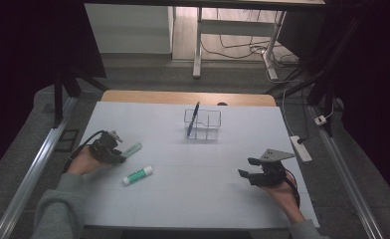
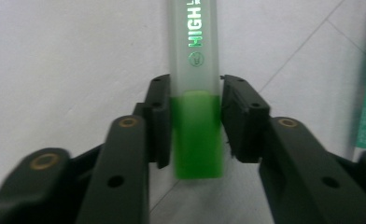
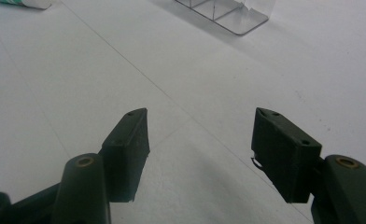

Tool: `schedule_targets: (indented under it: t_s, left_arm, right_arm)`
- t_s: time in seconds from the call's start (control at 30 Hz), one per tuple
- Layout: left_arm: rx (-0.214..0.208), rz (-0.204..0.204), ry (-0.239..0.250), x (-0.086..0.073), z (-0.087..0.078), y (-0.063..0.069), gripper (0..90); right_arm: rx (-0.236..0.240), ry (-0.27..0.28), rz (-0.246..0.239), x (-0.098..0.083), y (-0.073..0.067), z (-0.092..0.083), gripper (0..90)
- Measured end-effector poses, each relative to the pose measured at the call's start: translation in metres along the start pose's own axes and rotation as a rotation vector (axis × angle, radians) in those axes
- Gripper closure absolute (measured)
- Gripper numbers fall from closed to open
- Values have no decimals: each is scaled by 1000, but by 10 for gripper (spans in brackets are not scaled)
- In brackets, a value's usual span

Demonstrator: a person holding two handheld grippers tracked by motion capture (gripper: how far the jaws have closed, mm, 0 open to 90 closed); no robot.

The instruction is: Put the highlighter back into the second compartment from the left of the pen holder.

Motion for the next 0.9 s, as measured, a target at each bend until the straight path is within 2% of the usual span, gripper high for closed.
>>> schedule_targets:
  t_s: [0.3,0.43,0.53,0.67,0.9]
  left_arm:
    - [21,14,-11,1,0,1,665]
    - [11,4,-1,0,-1,0,665]
    - [32,2,10,0,-4,-2,665]
    - [26,-5,56,3,-10,-2,665]
    - [22,6,119,10,-18,2,664]
  right_arm:
    - [-1,4,-3,1,0,-1,362]
    - [-4,8,-1,2,1,-2,362]
    - [-6,9,-1,2,1,-2,362]
    - [-6,9,-1,2,1,-2,362]
    - [-7,15,-5,3,1,-3,362]
Point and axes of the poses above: each handheld gripper's, and its own axes: z roughly forward along the jaws, x roughly out of its top, y roughly to its right, the point moved 9 cm from there along z, roughly forward along the jaws, and after that the axes turned 9 degrees about y, right-handed, at the moved point
